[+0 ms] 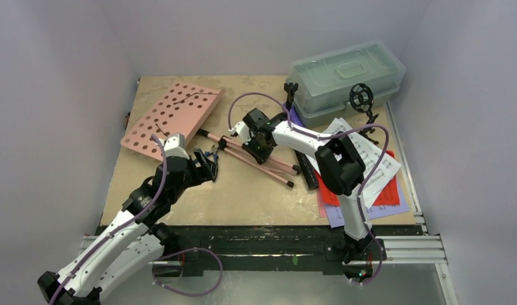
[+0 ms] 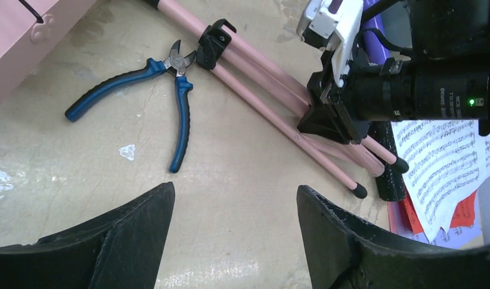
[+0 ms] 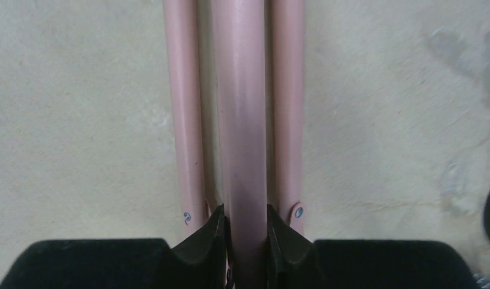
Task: Pack up the instrument practice props
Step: Move the music stand to the center of the board.
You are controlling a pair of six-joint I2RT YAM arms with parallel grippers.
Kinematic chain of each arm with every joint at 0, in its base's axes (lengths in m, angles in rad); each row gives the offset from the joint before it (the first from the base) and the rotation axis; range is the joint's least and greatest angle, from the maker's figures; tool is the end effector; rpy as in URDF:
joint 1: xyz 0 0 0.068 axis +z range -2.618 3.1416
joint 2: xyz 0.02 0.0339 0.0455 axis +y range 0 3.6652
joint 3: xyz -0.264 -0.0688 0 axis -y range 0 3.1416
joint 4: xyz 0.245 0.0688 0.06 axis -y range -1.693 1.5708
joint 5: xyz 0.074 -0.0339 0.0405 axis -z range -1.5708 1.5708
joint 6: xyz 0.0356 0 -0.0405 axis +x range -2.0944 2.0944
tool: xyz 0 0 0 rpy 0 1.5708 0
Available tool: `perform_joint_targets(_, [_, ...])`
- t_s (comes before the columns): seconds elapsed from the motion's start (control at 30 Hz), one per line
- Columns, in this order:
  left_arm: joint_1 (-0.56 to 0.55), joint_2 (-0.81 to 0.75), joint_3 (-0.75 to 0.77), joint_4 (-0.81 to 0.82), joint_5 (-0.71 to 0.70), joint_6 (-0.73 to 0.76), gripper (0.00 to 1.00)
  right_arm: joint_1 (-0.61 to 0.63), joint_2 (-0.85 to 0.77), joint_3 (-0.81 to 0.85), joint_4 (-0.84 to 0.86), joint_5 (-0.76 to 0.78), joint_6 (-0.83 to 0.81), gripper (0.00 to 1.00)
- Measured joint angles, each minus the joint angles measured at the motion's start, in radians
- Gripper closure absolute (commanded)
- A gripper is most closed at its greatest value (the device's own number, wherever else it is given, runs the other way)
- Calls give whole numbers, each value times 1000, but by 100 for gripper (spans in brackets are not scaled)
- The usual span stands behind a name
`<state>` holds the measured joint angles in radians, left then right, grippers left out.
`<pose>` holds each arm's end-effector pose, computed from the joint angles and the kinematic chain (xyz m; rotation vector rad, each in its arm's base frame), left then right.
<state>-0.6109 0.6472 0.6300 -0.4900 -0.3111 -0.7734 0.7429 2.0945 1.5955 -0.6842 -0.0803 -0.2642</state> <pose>0.1289 -0.0769 0.2761 -0.3611 2.0633 -0.5313 0.3201 0.2979 0.1762 -1.3578 2.4194 0.2373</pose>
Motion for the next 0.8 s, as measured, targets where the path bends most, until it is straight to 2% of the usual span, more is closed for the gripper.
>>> perform_joint_targets(0.13, [0,-36,10,-47,-17,9,26,-6,59,115,-13,2,-42,100])
perform_joint_targets(0.3, [0,-74,28,-93,-38,12,25,-26,159,295,-3,-26,-56,100])
perform_joint_targets(0.6, [0,-114,69,-135,-64,18,23,-40,197,373,11,-27,-50,99])
perform_joint_targets(0.7, [0,-115,69,-137,-64,18,22,-40,212,390,12,-13,-44,84])
perform_joint_targets(0.8, [0,-116,70,-142,-61,17,20,-40,240,401,21,2,-39,63])
